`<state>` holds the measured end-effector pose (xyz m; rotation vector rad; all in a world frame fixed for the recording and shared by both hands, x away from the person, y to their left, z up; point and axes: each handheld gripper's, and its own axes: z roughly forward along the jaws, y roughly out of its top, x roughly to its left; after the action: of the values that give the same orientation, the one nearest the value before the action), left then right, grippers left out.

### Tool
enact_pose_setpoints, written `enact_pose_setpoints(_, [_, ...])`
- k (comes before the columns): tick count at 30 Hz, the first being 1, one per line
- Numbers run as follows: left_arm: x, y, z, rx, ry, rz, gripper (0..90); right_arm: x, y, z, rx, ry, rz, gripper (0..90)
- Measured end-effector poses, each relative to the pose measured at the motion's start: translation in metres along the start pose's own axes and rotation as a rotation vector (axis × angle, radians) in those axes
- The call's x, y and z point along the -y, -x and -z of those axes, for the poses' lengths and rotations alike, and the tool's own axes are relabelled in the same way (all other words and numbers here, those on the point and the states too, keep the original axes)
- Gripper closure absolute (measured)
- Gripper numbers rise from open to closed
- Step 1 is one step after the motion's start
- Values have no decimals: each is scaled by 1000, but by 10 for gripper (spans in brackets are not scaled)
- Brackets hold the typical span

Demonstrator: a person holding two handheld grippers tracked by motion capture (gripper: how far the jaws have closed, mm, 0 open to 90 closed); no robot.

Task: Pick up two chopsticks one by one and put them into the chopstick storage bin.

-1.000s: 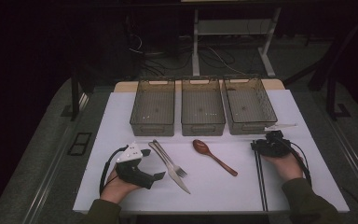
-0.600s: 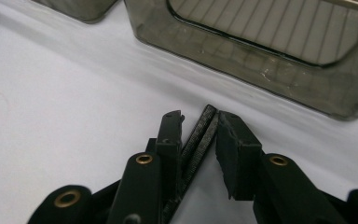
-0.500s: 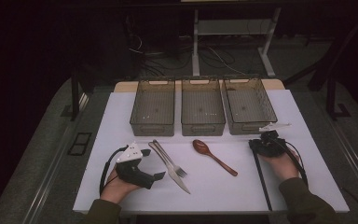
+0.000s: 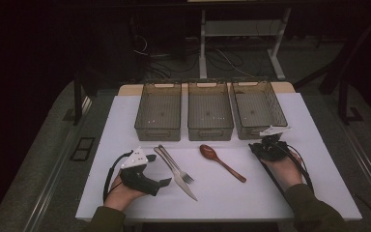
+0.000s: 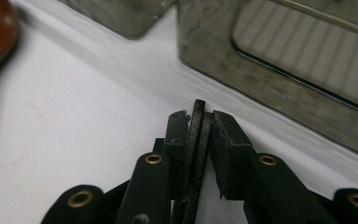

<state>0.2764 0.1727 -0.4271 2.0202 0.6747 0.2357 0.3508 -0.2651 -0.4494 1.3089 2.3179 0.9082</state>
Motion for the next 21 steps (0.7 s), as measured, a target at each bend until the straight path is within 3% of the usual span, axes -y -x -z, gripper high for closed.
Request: enact_pose_setpoints(21, [0, 1, 0, -2, 4, -4, 0, -10, -32, -12, -150, 25, 194, 769])
